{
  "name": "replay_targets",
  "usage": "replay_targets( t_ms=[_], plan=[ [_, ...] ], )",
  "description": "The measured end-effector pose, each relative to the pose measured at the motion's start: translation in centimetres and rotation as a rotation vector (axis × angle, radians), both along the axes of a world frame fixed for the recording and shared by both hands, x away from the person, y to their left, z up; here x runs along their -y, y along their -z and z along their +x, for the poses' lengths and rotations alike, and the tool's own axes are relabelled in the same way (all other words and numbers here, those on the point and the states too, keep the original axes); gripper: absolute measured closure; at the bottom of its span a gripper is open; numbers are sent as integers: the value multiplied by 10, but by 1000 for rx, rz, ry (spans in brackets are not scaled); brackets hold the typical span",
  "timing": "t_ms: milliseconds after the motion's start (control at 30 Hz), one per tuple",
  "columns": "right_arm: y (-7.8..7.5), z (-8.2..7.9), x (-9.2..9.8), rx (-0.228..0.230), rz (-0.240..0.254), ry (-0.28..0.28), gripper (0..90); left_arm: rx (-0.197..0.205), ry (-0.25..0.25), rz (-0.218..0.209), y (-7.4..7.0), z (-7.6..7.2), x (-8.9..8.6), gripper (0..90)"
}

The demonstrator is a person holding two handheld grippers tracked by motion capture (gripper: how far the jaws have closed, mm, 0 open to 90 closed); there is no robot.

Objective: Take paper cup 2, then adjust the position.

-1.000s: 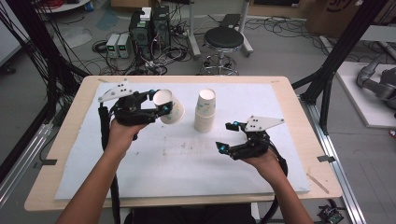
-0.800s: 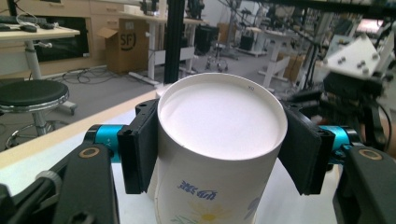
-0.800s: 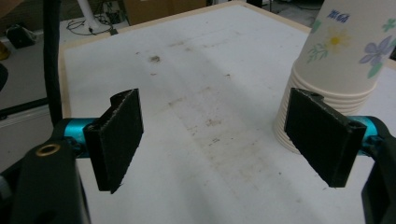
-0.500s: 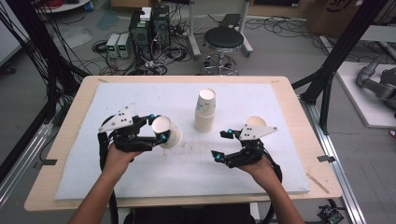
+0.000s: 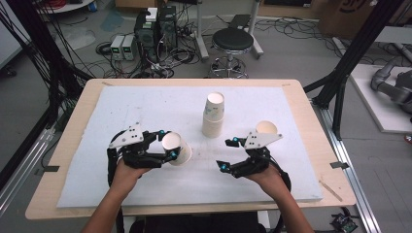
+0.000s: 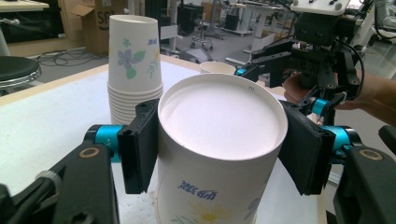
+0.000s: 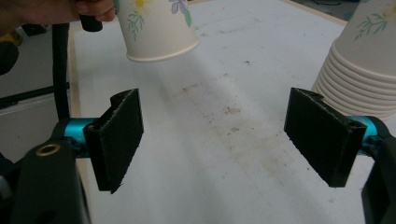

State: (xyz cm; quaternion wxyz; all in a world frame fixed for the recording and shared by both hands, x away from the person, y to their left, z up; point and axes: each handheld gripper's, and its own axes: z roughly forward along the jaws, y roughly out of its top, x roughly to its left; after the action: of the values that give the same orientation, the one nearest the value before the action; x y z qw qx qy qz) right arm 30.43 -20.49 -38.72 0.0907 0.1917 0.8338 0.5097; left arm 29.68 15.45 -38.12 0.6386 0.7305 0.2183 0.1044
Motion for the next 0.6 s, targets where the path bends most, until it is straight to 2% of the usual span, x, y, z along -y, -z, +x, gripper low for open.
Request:
replay_targets(
  t_ms=[200,333,600],
  plan=[
    [1,1,2,-6,4,-1,201,-12,8,-1,4,1,2,352],
    [4,3,2,-15,6,7,201,-10,1,-3,4,-1,2,351],
    [3,1,3,-8,7,0,201,-9,22,-6,3,0,5,352]
  ],
)
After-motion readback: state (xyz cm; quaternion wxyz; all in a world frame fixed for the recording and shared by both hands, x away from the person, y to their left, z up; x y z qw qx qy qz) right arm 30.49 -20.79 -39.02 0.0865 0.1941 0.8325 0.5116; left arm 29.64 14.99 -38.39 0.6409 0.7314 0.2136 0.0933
